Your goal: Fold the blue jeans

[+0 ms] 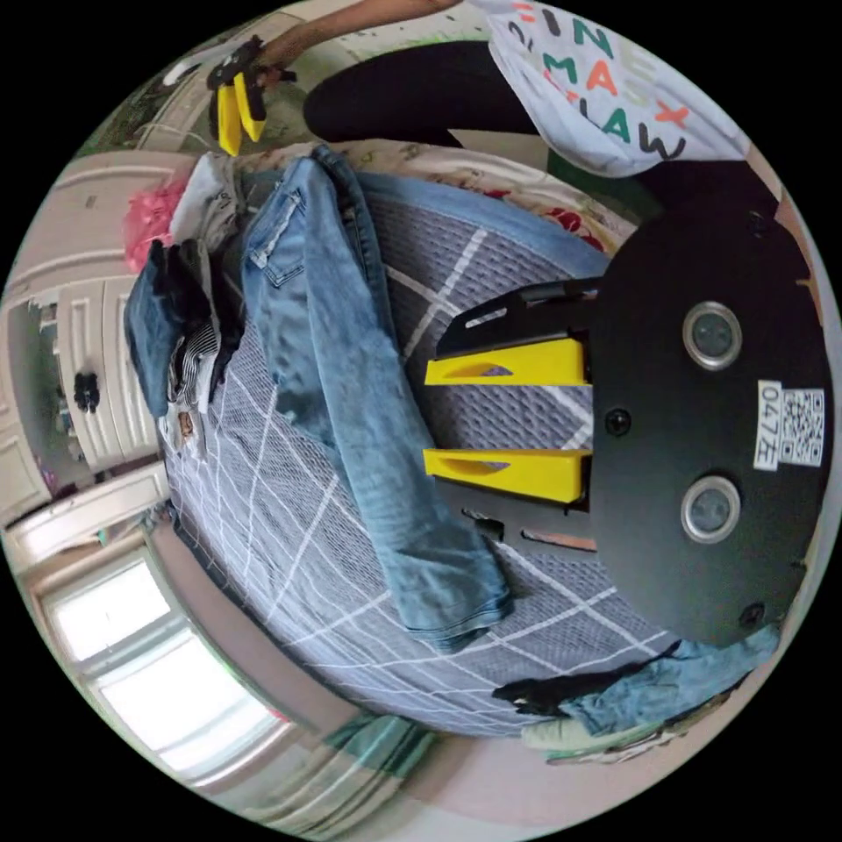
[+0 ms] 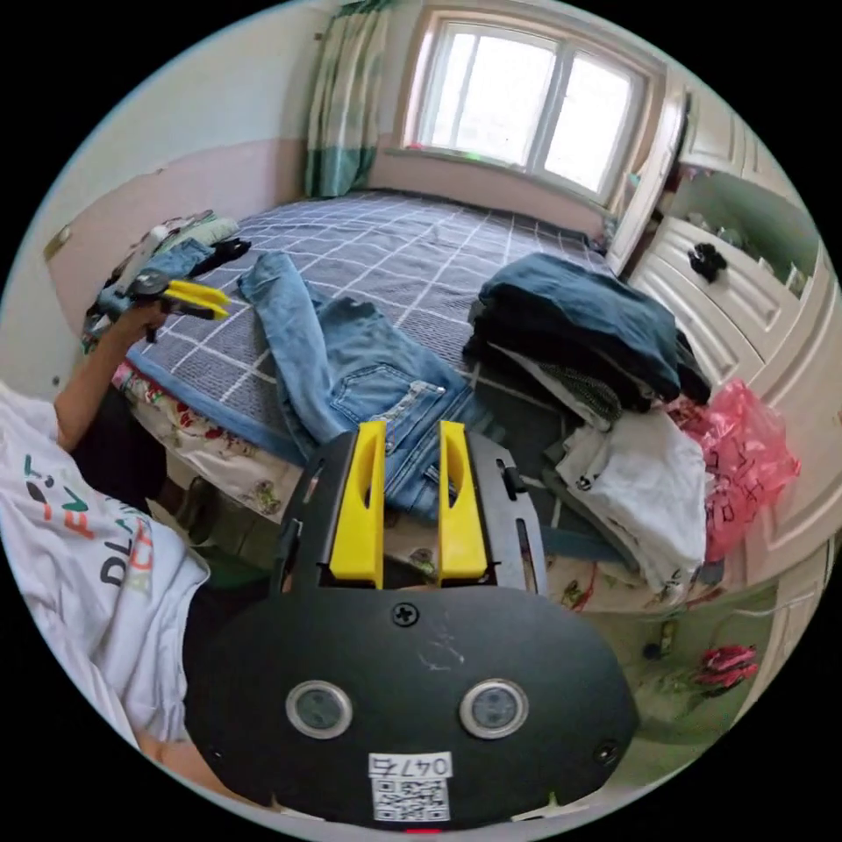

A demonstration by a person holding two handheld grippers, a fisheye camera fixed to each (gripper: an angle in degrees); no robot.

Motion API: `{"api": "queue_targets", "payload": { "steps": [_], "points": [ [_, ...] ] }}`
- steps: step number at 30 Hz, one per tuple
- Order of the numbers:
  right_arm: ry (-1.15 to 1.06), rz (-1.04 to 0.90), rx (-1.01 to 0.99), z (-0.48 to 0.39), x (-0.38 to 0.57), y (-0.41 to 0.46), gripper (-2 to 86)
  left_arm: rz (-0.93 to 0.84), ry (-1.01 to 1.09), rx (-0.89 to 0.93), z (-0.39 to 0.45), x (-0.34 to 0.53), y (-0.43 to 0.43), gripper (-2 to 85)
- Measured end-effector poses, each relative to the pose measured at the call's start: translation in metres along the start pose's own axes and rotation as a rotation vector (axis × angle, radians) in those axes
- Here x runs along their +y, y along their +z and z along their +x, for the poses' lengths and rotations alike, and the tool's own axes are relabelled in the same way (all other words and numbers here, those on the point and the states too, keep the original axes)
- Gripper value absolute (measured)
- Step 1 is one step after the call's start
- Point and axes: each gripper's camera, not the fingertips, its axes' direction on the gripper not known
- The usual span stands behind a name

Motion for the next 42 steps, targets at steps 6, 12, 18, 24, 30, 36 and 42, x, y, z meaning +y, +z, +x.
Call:
{"api": "queue_targets", "payload": {
  "steps": [6, 12, 18, 24, 30, 36, 42],
  "points": [
    [-0.325, -0.094, -0.043, -0.054, -0.004, 0.036, 7.4, -0.041, 0.011, 0.042, 0.034, -0.018, 0.039, 11.4],
    [-0.587, -0.050, 0.063, -0.093, -0.014, 0.043, 4.2, -0.007, 0.069, 0.043, 0.071, -0.025, 0.061, 15.1],
    [-0.455, 0.043, 0.026, -0.060, -0.021, 0.023, 0.1, 0.005, 0.060, 0.036, 0.095, -0.041, 0.085, 13.9],
    [-0.323, 0.312, -0.075, -0.026, 0.016, -0.024, 0.0, -0.064, 0.134, -0.215, 0.126, -0.070, 0.116, 13.1],
    [-0.359, 0.410, 0.001, -0.031, 0.034, -0.055, 0.0, 0.065, 0.112, -0.137, 0.139, -0.076, 0.111, 10.9],
    [-0.288, 0.468, -0.041, -0.015, 0.045, -0.076, -0.1, 0.094, 0.032, -0.073, 0.128, -0.079, 0.102, -0.1],
    [-0.326, 0.454, -0.040, -0.020, 0.048, -0.083, 0.0, 0.082, 0.005, -0.135, 0.140, -0.060, 0.065, -0.6]
  ]
}}
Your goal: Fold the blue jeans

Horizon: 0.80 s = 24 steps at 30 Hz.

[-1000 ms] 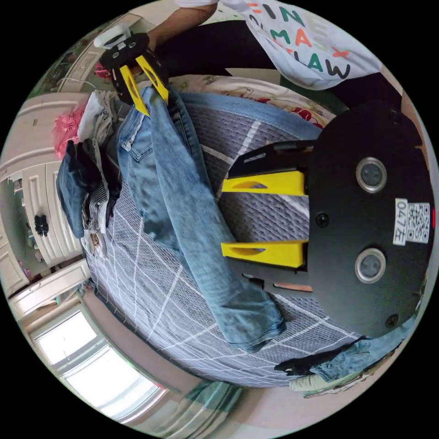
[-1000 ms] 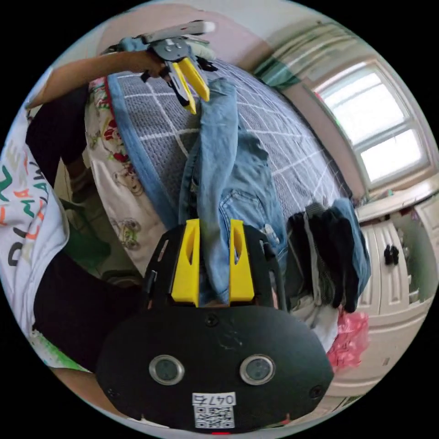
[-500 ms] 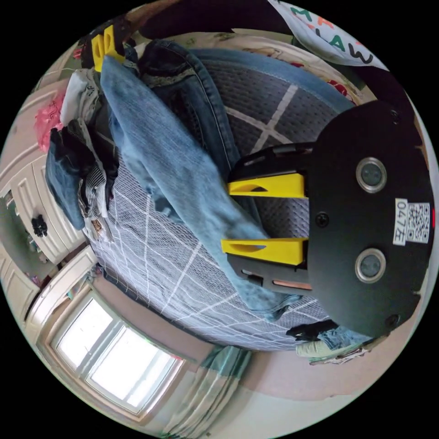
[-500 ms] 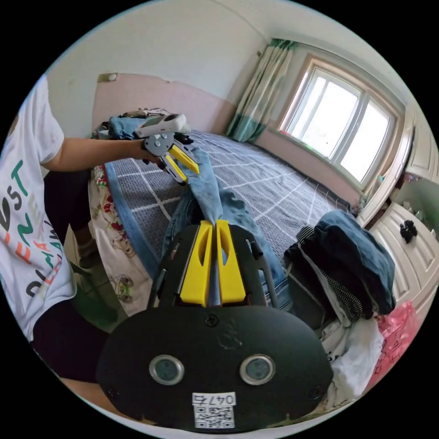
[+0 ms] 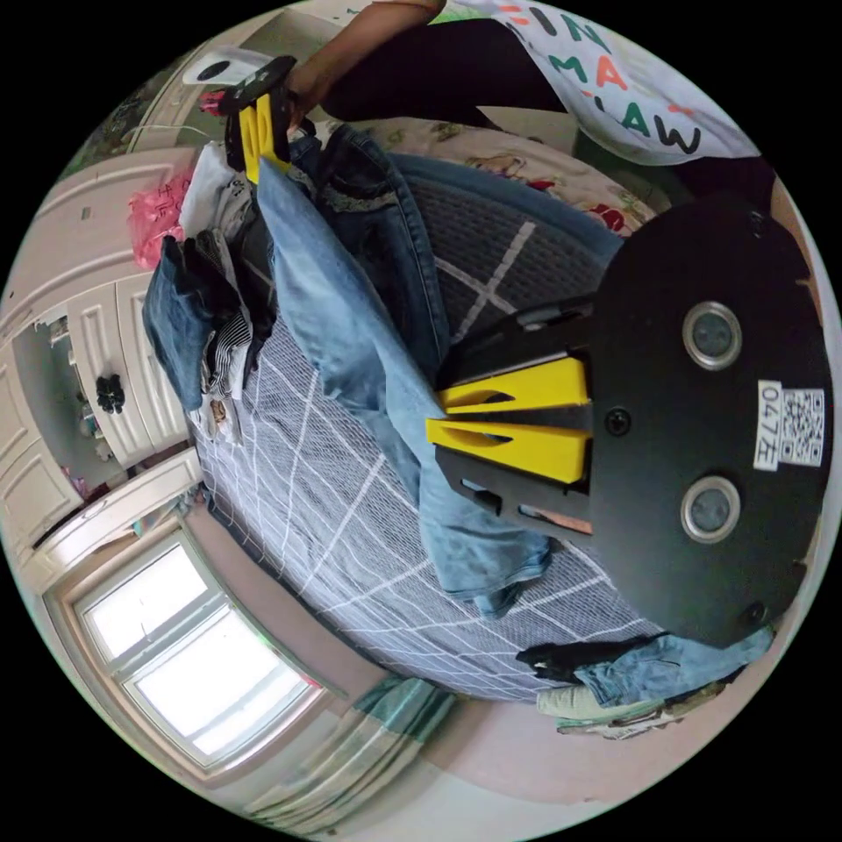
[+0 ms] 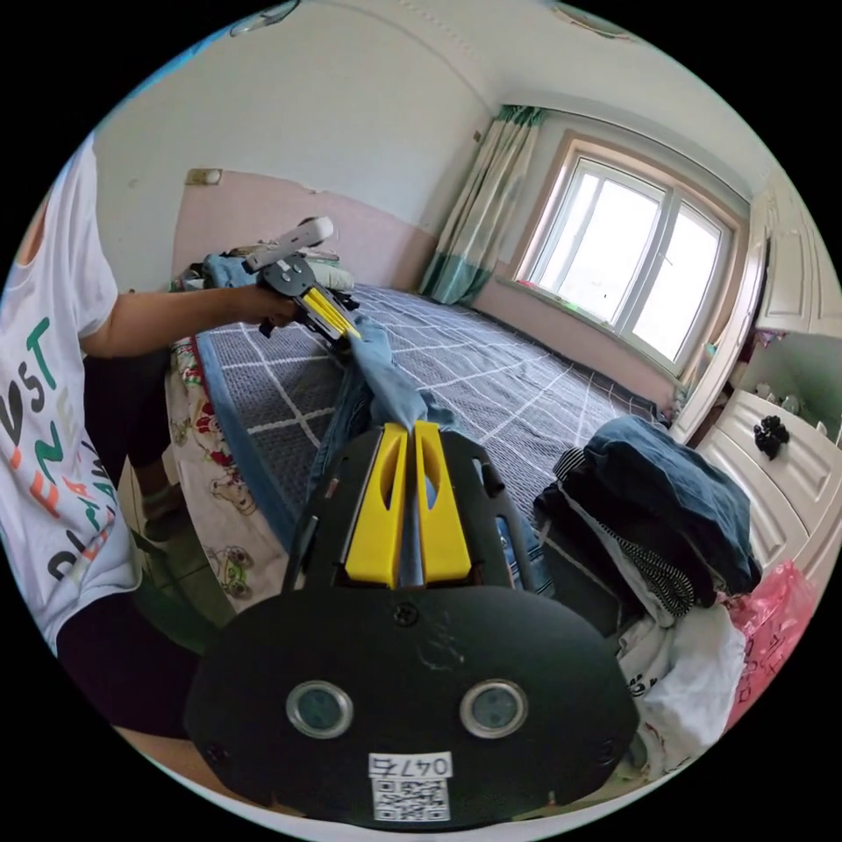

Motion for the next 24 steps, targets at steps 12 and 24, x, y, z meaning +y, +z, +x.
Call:
{"api": "queue_targets", "payload": {
  "steps": [12, 24],
  "points": [
    [-0.359, -0.293, 0.059, -0.058, -0.013, 0.039, 3.1, 0.034, -0.269, 0.109, -0.004, 0.046, -0.064, -0.7],
    [-0.212, -0.322, 0.005, -0.028, -0.025, 0.010, 0.3, 0.055, -0.130, -0.035, -0.026, -0.007, -0.118, -0.6]
  ]
}}
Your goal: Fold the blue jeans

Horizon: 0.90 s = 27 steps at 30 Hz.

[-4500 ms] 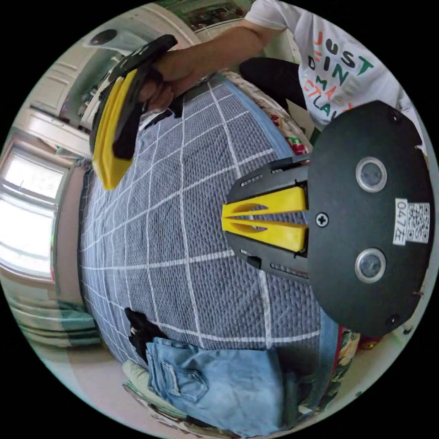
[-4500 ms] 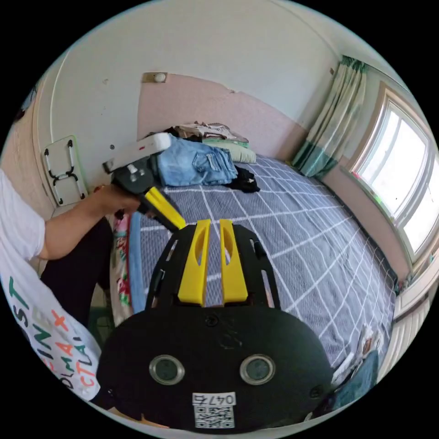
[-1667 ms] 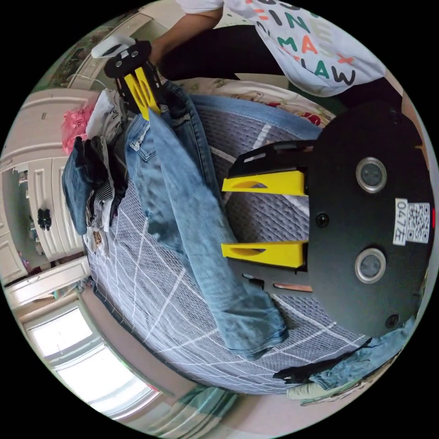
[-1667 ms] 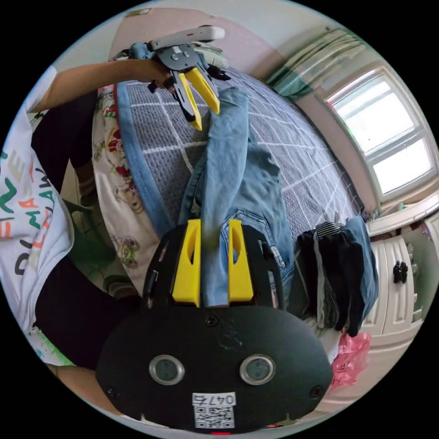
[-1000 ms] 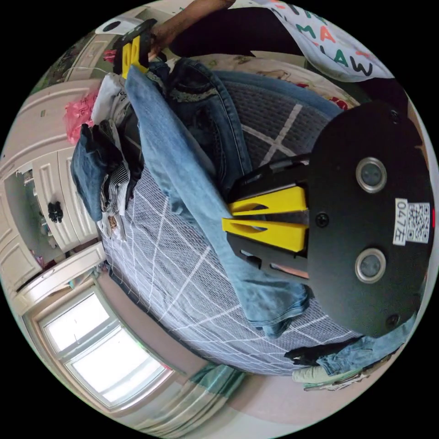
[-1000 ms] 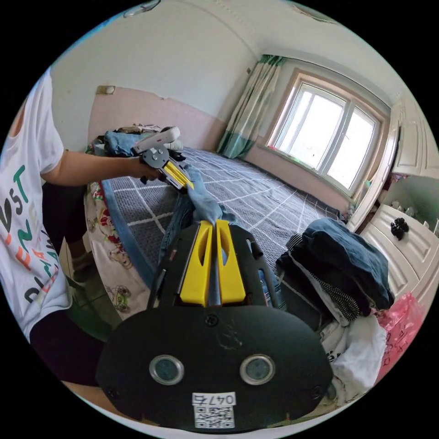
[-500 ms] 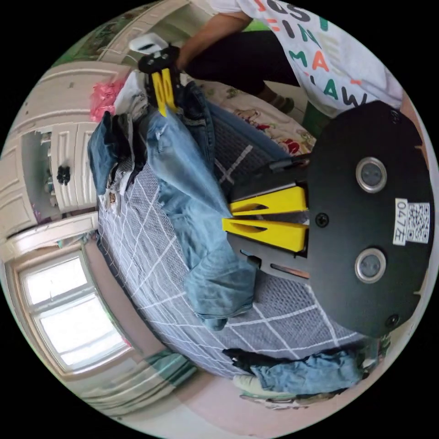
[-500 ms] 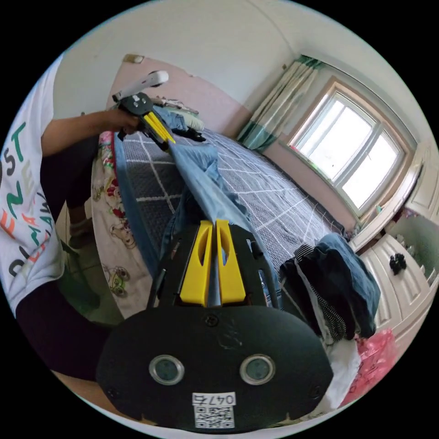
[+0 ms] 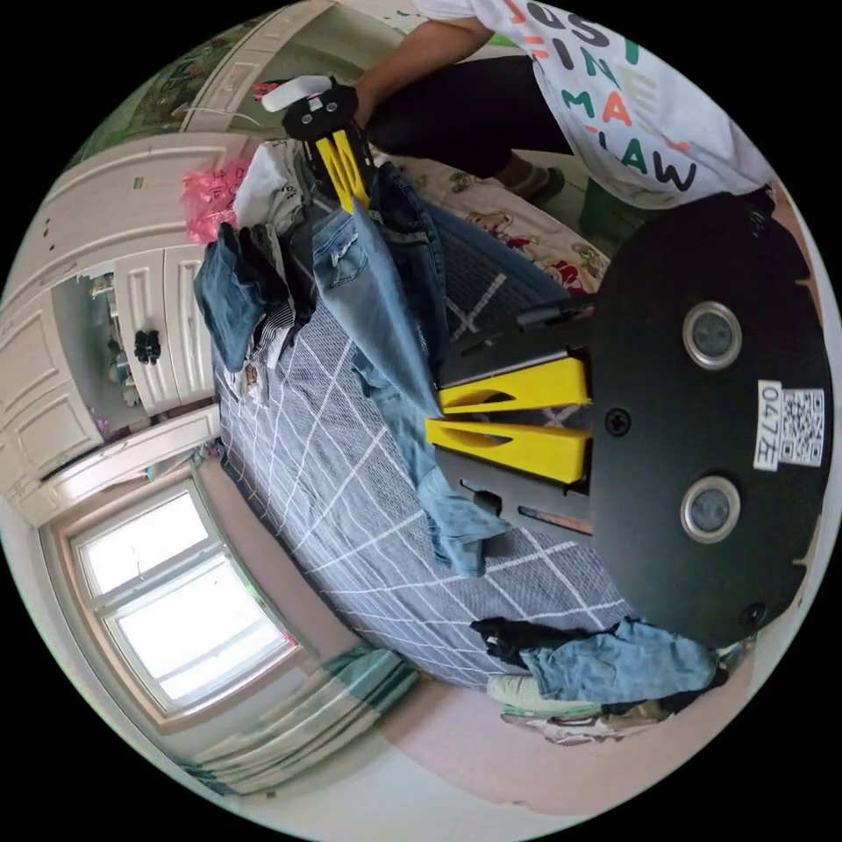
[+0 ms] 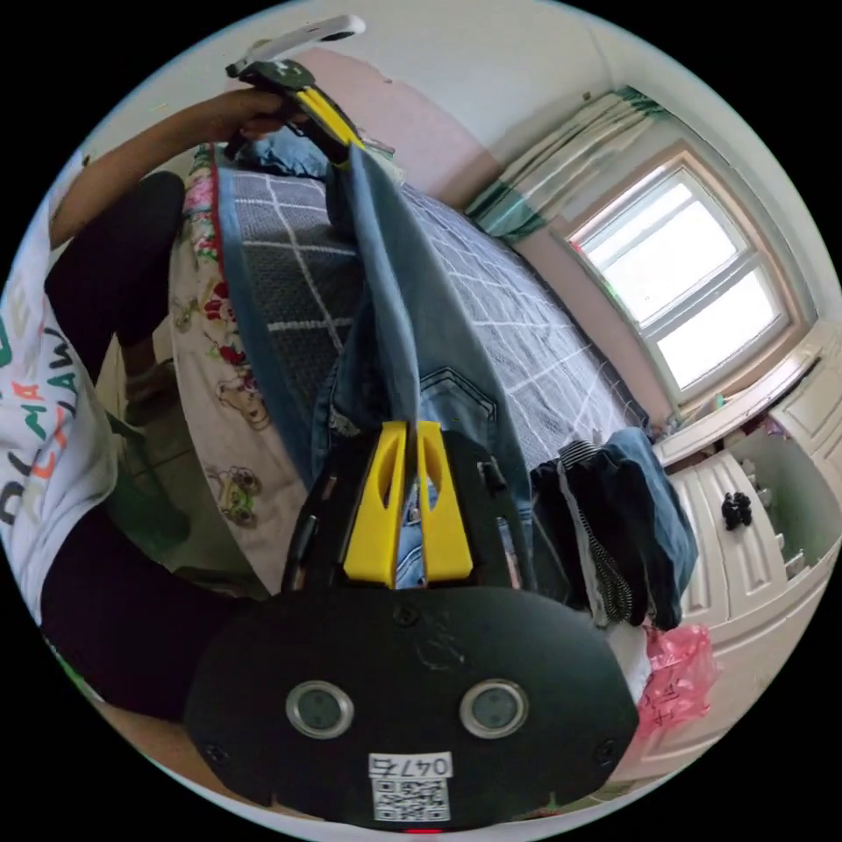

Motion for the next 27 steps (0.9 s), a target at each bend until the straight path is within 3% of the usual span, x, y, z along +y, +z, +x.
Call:
{"api": "queue_targets", "payload": {
  "steps": [8, 13, 17, 20, 23, 25, 27],
  "points": [
    [0.268, 0.051, 0.133, 0.105, -0.023, -0.006, 0.1, -0.028, 0.069, 0.021, -0.074, -0.114, 0.026, 0.5],
    [0.504, 0.023, 0.255, 0.182, -0.028, 0.052, 0.2, -0.049, -0.036, 0.070, -0.136, -0.213, 0.092, 6.7],
    [0.504, -0.033, 0.271, 0.195, -0.010, 0.106, 3.3, -0.060, -0.173, 0.185, -0.185, -0.252, 0.134, 10.5],
    [0.482, -0.002, 0.237, 0.204, -0.005, 0.103, 4.5, -0.035, -0.179, 0.138, -0.212, -0.245, 0.126, 10.4],
    [0.499, 0.086, 0.188, 0.213, -0.002, 0.081, 3.9, -0.137, -0.203, 0.067, -0.238, -0.210, 0.115, 10.5],
    [0.492, 0.175, 0.133, 0.207, -0.002, 0.065, 2.4, -0.192, -0.296, 0.043, -0.257, -0.174, 0.107, 10.6],
    [0.449, 0.254, 0.050, 0.194, -0.007, 0.054, 1.7, -0.189, -0.535, 0.056, -0.286, -0.112, 0.095, 10.2]
  ]
}}
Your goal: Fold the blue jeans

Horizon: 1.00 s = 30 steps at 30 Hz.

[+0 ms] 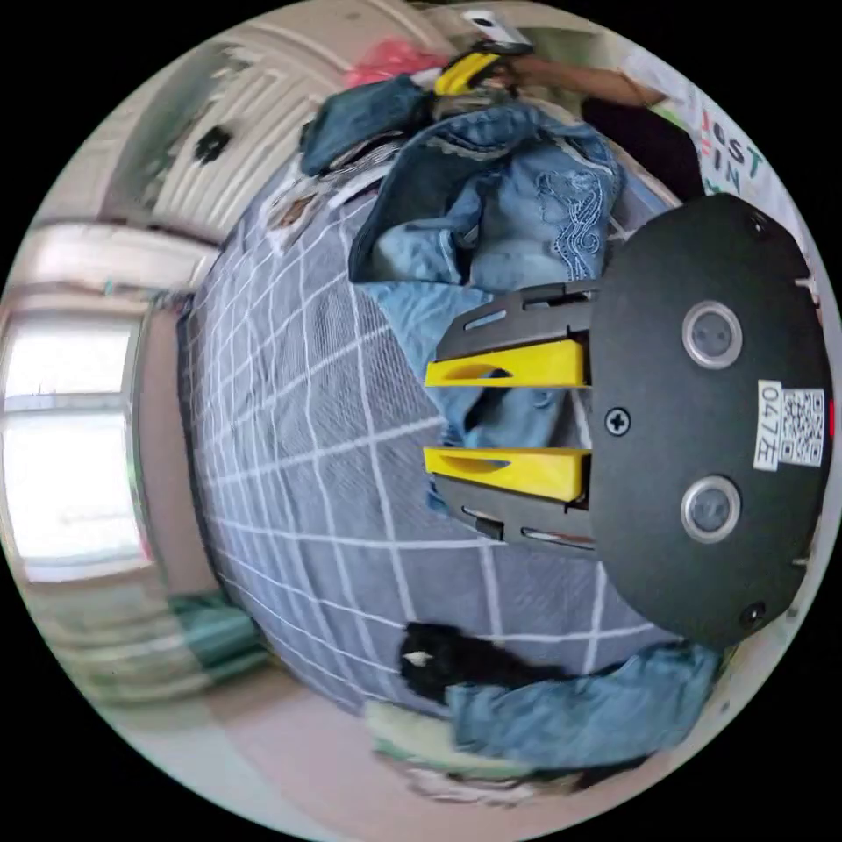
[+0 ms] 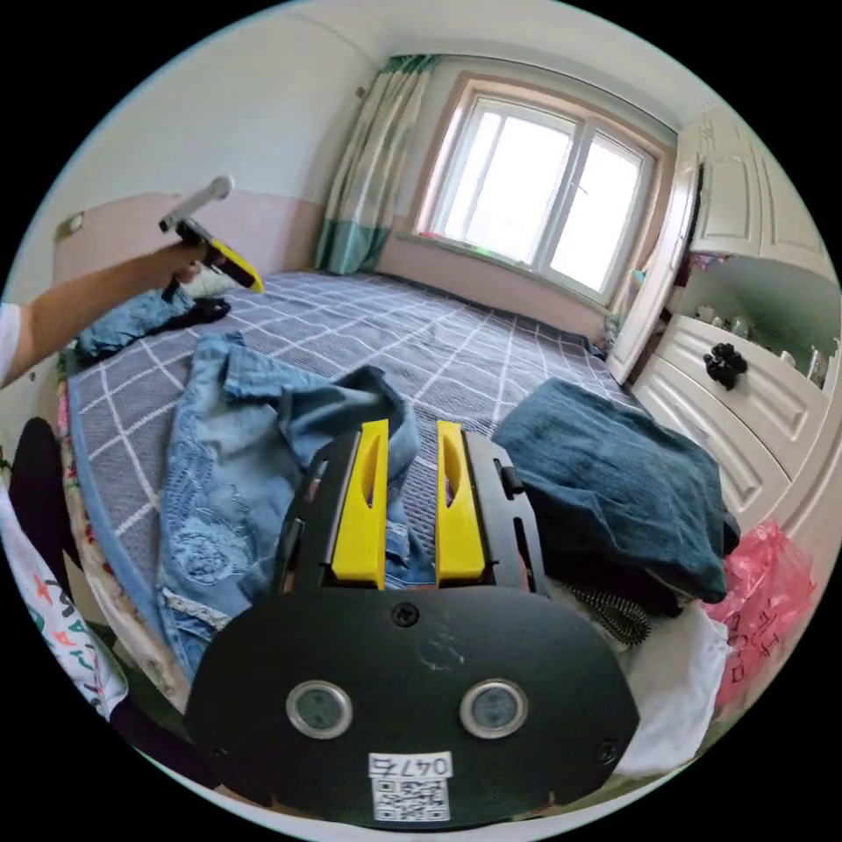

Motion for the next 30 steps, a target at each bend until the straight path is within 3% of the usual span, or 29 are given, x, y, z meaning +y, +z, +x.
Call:
{"api": "queue_targets", "payload": {
  "steps": [5, 7, 10, 14, 16, 18, 20, 22, 25, 30],
  "points": [
    [-0.064, 0.042, -0.422, -0.045, -0.017, 0.019, 2.0, -0.062, -0.268, 0.043, -0.064, 0.054, 0.016, 13.2],
    [-0.098, 0.029, -0.483, -0.064, -0.020, 0.030, 2.5, -0.092, -0.324, 0.021, -0.071, 0.058, 0.025, 15.3],
    [-0.200, -0.084, -0.466, -0.101, -0.026, 0.041, 3.2, -0.091, -0.388, -0.094, -0.076, 0.055, 0.038, 16.0],
    [-0.303, -0.255, -0.379, -0.140, -0.010, 0.022, 3.3, -0.174, -0.437, -0.075, -0.081, 0.043, 0.068, 11.2],
    [-0.375, -0.367, -0.279, -0.157, 0.006, 0.016, 3.3, -0.170, -0.350, -0.107, -0.073, 0.035, 0.065, 2.8],
    [-0.452, -0.480, -0.206, -0.173, 0.023, 0.017, 3.3, -0.135, -0.277, -0.090, -0.066, 0.031, 0.052, 0.9],
    [-0.507, -0.584, -0.267, -0.192, 0.041, 0.028, 3.4, -0.094, -0.280, -0.069, -0.066, 0.034, 0.035, 0.2],
    [-0.521, -0.633, -0.322, -0.203, 0.050, 0.041, 3.2, -0.051, -0.263, -0.063, -0.064, 0.038, 0.014, -0.1],
    [-0.586, -0.733, -0.223, -0.209, 0.061, 0.066, 1.2, -0.034, -0.182, -0.099, -0.058, 0.046, -0.023, -0.3],
    [-0.574, -0.702, -0.267, -0.195, 0.043, 0.053, 0.0, -0.028, -0.105, -0.059, -0.059, 0.078, -0.095, -0.4]
  ]
}}
